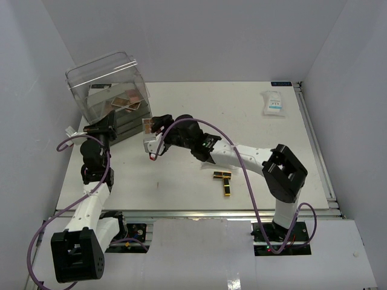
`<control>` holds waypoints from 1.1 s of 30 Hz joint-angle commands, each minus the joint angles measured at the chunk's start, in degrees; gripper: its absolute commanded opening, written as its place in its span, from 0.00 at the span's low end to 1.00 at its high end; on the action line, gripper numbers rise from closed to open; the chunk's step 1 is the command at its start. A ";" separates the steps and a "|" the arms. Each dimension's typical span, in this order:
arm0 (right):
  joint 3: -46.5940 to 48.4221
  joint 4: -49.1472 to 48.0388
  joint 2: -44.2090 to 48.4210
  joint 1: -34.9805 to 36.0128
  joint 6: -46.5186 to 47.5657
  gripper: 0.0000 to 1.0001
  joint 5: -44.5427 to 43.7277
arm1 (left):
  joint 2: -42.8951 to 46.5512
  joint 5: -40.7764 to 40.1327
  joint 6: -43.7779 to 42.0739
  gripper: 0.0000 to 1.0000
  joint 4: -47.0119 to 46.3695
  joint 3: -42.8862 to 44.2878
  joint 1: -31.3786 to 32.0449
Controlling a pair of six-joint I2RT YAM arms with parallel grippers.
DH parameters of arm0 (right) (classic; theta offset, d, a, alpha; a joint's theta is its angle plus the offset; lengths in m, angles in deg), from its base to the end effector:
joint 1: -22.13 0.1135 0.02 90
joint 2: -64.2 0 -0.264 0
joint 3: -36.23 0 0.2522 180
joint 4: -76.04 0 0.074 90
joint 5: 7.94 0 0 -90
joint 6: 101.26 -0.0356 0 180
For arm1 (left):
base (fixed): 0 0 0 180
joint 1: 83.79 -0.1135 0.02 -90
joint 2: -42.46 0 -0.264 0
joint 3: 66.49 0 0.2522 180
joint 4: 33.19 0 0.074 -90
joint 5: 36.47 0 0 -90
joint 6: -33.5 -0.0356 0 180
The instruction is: Organize the makeup
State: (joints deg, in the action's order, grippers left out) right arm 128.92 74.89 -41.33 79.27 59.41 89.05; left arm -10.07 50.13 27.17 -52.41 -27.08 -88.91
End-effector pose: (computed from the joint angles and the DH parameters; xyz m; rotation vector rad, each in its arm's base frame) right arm 0.2371 0.3750 0.2897 -1.6297 0.7001 -0.0625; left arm 0.2129 0.0212 0.2774 -1.1258 1.0763 -1.0606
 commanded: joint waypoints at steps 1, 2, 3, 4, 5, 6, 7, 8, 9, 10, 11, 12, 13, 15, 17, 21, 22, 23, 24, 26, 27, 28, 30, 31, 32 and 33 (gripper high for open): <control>-4.57 -20.09 -3.37 1.12 15.30 0.08 -2.08 | 1.82 -0.63 -1.05 0.00 -3.14 3.86 -0.06; -4.31 -22.44 -4.58 1.16 16.55 0.08 -2.17 | 1.85 -0.67 -1.05 0.00 -3.14 3.94 -0.09; -3.90 -24.58 -5.81 1.19 17.57 0.08 -2.28 | 1.89 -0.71 -1.05 0.00 -3.14 4.01 -0.13; -3.24 -26.11 -6.99 1.21 18.38 0.08 -2.31 | 1.88 -0.70 -1.08 0.00 -3.14 4.11 -0.15; -2.34 -27.05 -8.12 1.21 18.98 0.08 -2.26 | 1.83 -0.65 -1.13 0.00 -3.14 4.21 -0.15; -1.76 -27.73 -9.28 1.21 19.28 0.08 -2.08 | 1.82 -0.59 -1.20 0.00 -3.08 4.51 -0.15; -1.01 -28.39 -10.26 1.21 19.55 0.08 -1.87 | 1.82 -0.51 -1.32 0.00 -3.00 4.76 -0.17; -0.03 -29.04 -11.06 1.21 19.83 0.08 -1.63 | 1.82 -0.42 -1.51 0.00 -2.91 4.95 -0.22; 0.85 -30.10 -12.17 1.21 20.06 0.08 -1.40 | 1.79 -0.29 -1.67 0.00 -2.79 5.17 -0.24; 1.67 -31.39 -13.47 1.21 20.25 0.08 -1.16 | 1.74 -0.15 -1.81 0.00 -2.64 5.41 -0.24; 2.90 -31.91 -14.54 1.21 20.42 0.08 -1.15 | 1.78 -0.03 -1.89 0.00 -2.61 5.54 -0.24; 4.29 -32.28 -15.60 1.20 20.56 0.08 -1.21 | 1.82 0.07 -1.93 0.00 -2.61 5.64 -0.24; 6.01 -32.88 -16.92 1.14 20.56 0.08 -1.35 | 1.82 0.13 -1.93 0.00 -2.61 5.71 -0.24; 8.60 -34.44 -19.02 1.13 20.88 0.08 -1.06 | 1.75 0.27 -2.02 0.00 -2.52 5.65 -0.24; 10.78 -35.47 -20.68 1.13 21.58 0.08 -0.65 | 1.82 0.44 -2.02 0.00 -2.49 5.72 -0.27; 15.47 -36.53 -23.54 1.04 22.81 0.08 0.41 | 1.85 0.96 -2.11 0.00 -2.23 5.90 -0.32; 17.06 -36.58 -24.46 1.03 23.13 0.08 0.67 | 1.90 1.03 -2.11 0.00 -2.00 5.91 -0.32; 18.31 -36.54 -25.52 0.93 23.42 0.08 0.91 | 1.86 1.13 -2.16 0.00 -2.05 6.06 -0.32; 19.92 -36.48 -26.53 0.82 23.72 0.08 1.13 | 1.80 1.20 -2.19 0.00 -2.08 6.16 -0.32; 22.49 -36.34 -28.41 0.53 24.83 0.08 1.45 | 1.68 1.25 -2.17 0.00 -2.21 6.18 -0.32; 24.89 -36.39 -30.13 0.27 26.08 0.08 1.81 | 1.47 1.46 -2.06 0.00 -2.37 6.23 -0.32; 26.62 -36.62 -31.37 0.06 26.97 0.08 2.17 | 1.33 1.65 -2.02 0.00 -2.43 6.30 -0.37; 29.54 -36.58 -33.42 -0.46 28.29 0.08 3.02 | 1.12 1.99 -2.02 0.00 -2.53 6.34 -0.41; 31.62 -36.07 -34.12 -0.89 28.90 0.08 3.29 | 1.12 1.91 -2.02 0.00 -2.70 6.34 -0.41; 32.65 -35.30 -34.83 -1.15 29.54 0.08 3.67 | 1.05 1.90 -1.96 0.00 -2.83 6.21 -0.41; 33.23 -34.70 -35.45 -1.29 30.30 0.08 4.13 | 1.03 1.94 -1.93 0.00 -2.87 6.08 -0.41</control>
State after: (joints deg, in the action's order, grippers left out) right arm 156.96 42.96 -74.81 79.43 85.22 90.87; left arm -10.05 51.22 26.01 -50.68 -24.48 -88.93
